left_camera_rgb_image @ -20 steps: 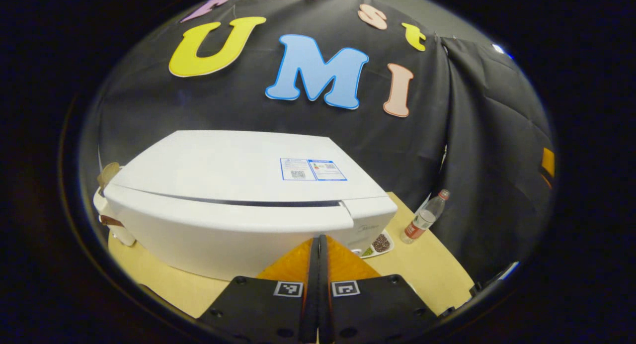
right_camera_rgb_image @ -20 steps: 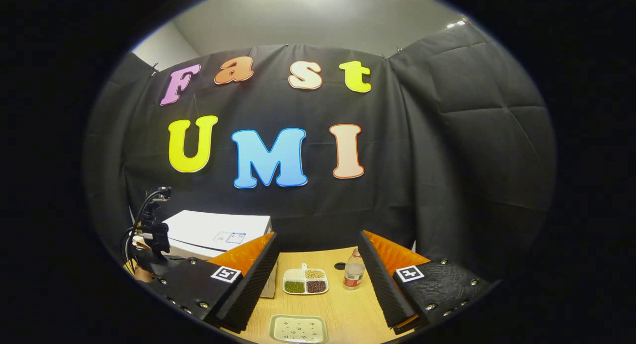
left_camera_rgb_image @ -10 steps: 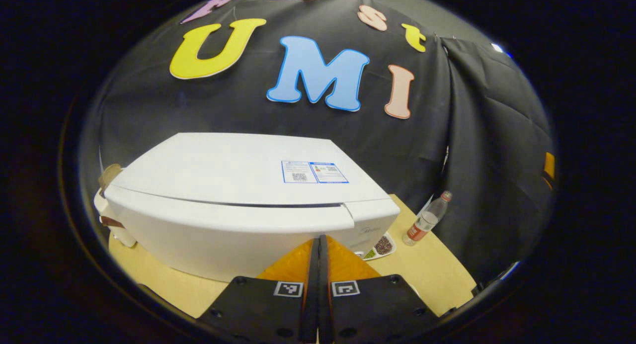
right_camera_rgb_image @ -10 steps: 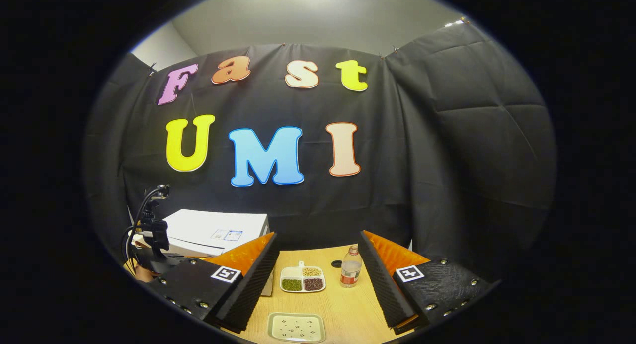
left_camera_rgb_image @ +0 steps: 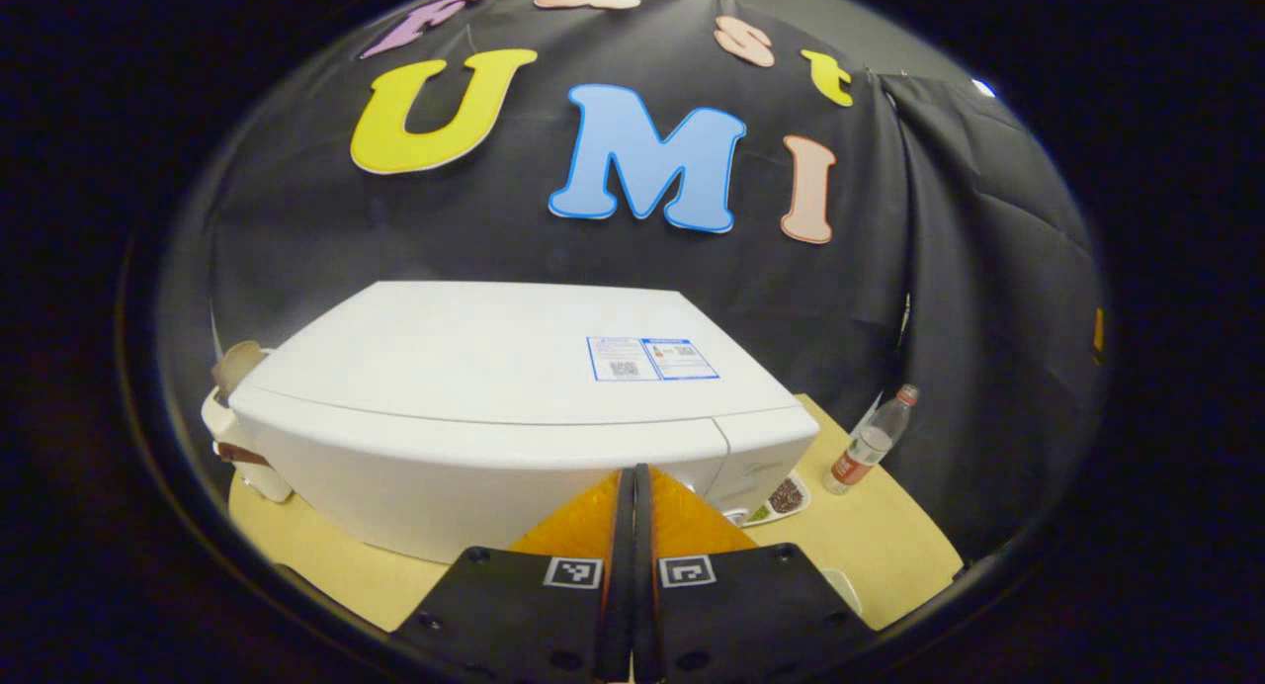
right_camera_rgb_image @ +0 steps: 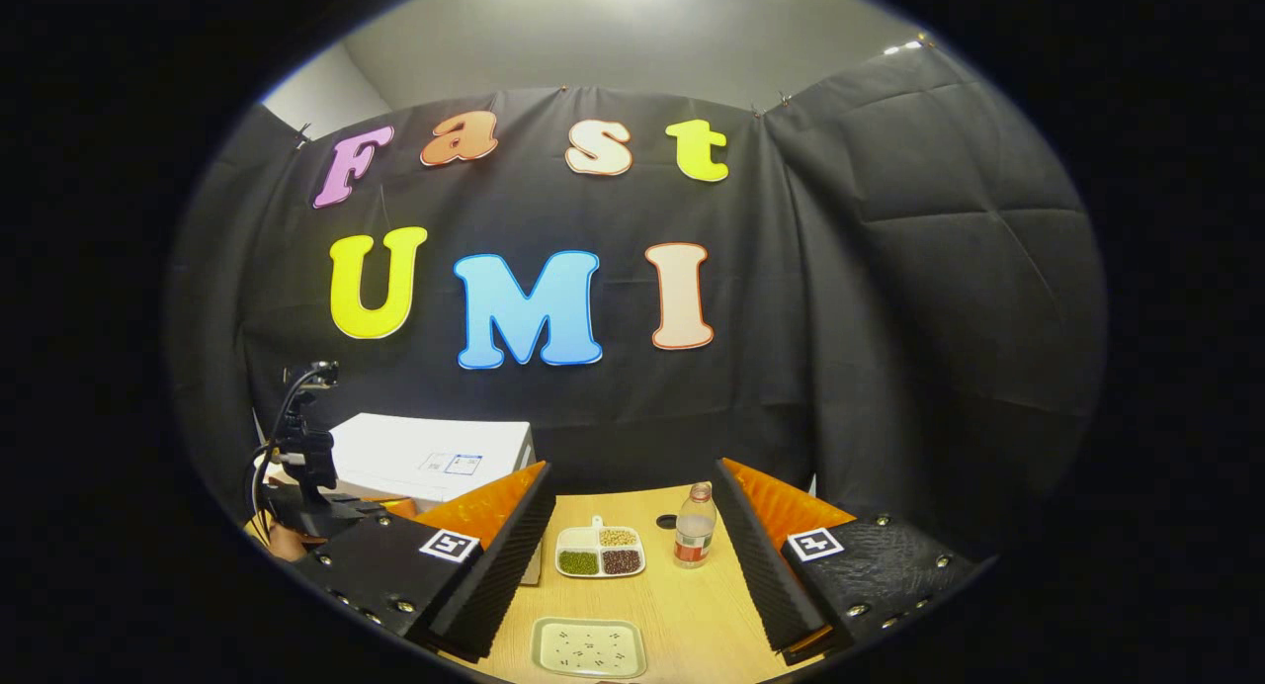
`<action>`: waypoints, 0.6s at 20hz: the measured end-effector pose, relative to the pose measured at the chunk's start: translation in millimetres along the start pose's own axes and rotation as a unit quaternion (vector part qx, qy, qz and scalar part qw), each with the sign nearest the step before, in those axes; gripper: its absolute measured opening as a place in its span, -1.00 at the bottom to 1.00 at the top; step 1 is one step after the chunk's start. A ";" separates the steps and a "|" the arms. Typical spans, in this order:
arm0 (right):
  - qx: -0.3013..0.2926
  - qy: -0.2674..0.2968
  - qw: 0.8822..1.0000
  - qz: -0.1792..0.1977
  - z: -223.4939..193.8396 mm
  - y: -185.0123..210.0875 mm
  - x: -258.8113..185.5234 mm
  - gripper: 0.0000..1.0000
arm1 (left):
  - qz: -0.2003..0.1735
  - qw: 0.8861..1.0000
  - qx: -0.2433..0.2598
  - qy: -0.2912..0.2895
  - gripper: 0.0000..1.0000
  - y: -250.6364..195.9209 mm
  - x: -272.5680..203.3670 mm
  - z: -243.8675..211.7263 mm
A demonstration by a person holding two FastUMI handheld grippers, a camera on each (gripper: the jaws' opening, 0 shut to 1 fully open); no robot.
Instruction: Open the microwave oven with the left hand, put the food in, and close the microwave oven.
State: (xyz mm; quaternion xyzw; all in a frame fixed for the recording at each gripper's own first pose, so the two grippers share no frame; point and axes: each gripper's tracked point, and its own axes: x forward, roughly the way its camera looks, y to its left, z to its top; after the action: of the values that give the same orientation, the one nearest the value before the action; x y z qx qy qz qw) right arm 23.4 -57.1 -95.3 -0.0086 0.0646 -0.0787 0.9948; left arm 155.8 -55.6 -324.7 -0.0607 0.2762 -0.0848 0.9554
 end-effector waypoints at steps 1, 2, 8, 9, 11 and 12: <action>-0.001 0.002 1.000 0.004 -1.0 3.5 -0.5 0.95 | 0.000 1.000 0.003 -0.018 -0.86 0.5 -11.8 10.7; -0.003 0.001 1.000 0.009 -0.5 6.0 0.0 0.94 | -0.001 0.999 0.004 -0.035 -0.86 0.7 -26.2 23.1; -0.006 -0.007 0.999 0.042 19.3 31.6 7.8 0.94 | 0.040 0.985 0.016 -0.165 -0.13 30.8 -141.6 117.8; -0.003 -0.010 0.999 0.049 25.0 38.9 7.8 0.94 | 0.051 0.981 0.021 -0.184 0.23 38.3 -162.7 134.5; -0.007 -0.021 0.998 0.060 36.9 52.3 8.6 0.95 | 0.053 0.973 0.020 -0.225 0.94 41.4 -200.9 164.9; -0.009 -0.024 0.998 0.063 41.3 57.6 8.5 0.94 | 0.058 0.970 0.019 -0.237 0.87 44.8 -217.1 177.3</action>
State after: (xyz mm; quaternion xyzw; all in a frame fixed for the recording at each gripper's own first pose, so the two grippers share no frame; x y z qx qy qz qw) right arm 46.0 -1.3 -57.0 -0.0151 0.0416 -0.0153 0.9989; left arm 76.0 42.9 -70.7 -0.0450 0.0430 -0.0181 0.9979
